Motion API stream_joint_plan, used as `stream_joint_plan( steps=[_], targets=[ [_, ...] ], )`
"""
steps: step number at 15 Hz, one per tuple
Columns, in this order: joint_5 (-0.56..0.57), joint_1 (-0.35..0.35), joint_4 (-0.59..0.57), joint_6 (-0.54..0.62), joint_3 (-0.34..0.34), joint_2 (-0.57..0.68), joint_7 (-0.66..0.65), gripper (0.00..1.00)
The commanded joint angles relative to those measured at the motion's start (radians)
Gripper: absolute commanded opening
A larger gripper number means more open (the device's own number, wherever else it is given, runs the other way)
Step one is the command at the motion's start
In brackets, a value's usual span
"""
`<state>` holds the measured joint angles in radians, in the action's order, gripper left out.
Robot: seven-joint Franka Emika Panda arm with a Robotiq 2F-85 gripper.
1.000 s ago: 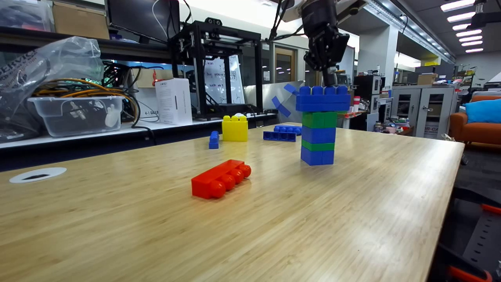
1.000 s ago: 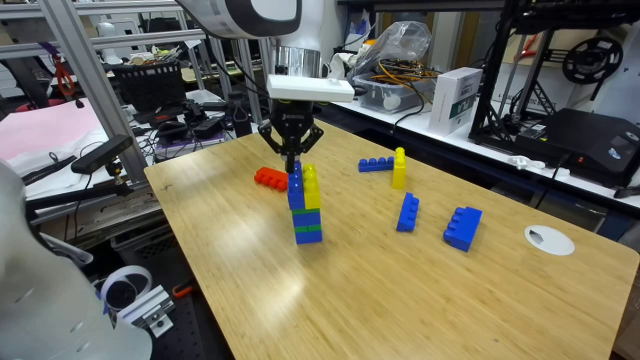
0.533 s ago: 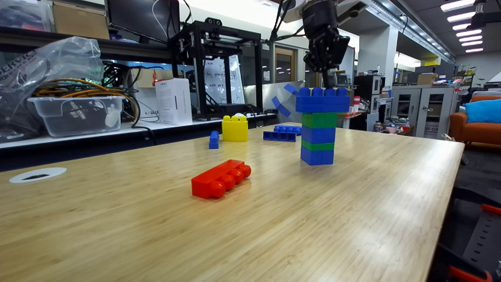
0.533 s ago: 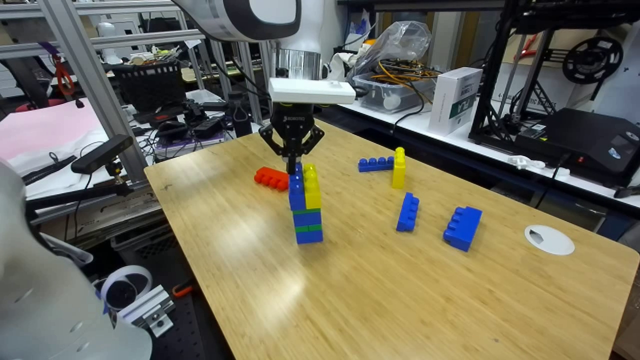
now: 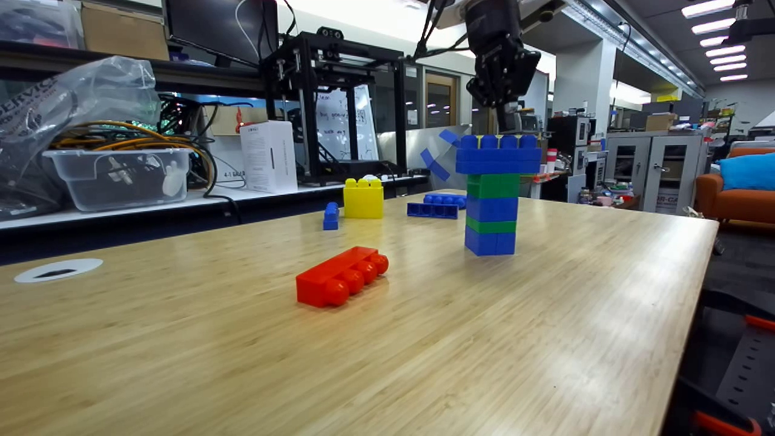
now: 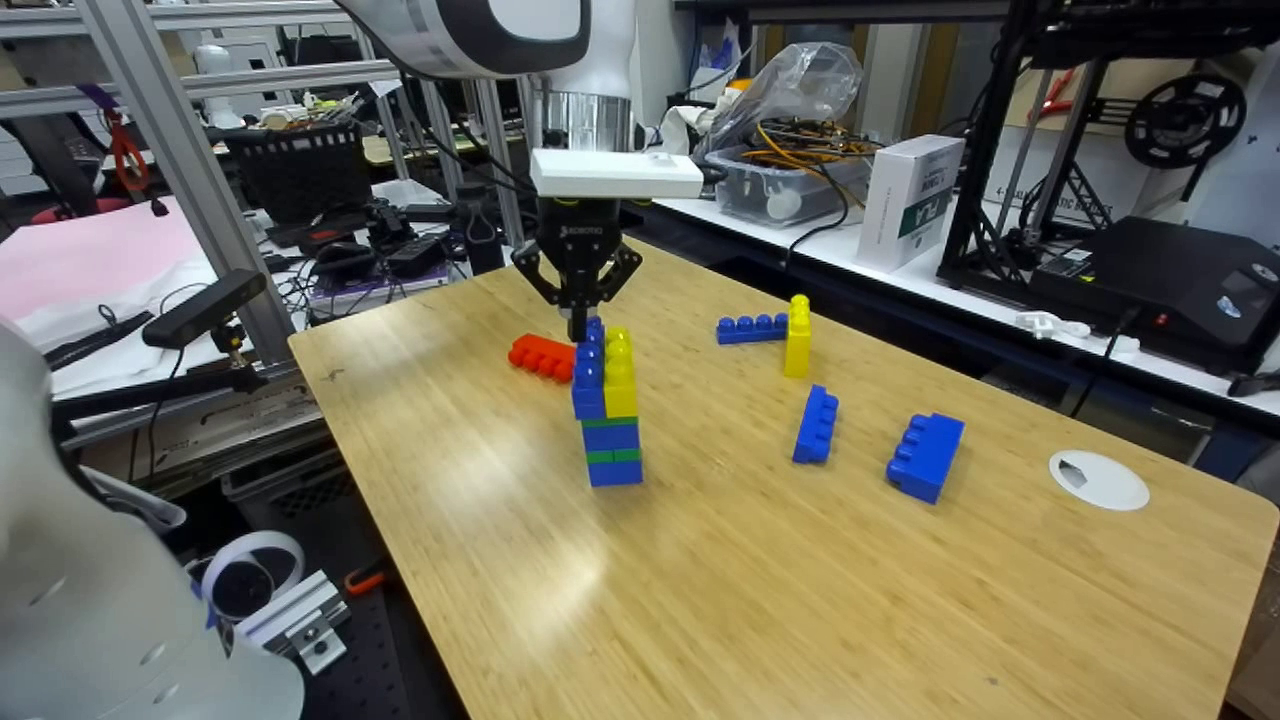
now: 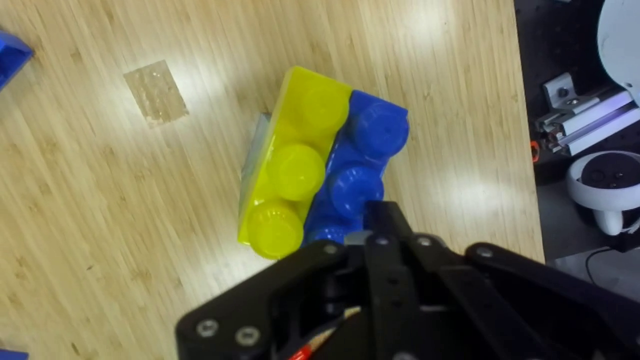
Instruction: Move the stack of blocks to the right and stack two blue blocks on it
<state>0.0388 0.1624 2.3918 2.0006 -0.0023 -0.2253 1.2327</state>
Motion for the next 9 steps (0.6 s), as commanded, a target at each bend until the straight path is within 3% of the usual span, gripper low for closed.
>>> stream_joint_plan(
  steps=[1,6,9],
  targets=[
    [0.017,-0.002,0.035,-0.012,0.023,-0.125,0.021,0.0],
    [0.022,0.03,0.01,-0.063,0.038,-0.274,0.002,0.0],
    [-0.015,0.029,-0.05,-0.145,0.03,-0.297,-0.062,0.0]
  ],
)
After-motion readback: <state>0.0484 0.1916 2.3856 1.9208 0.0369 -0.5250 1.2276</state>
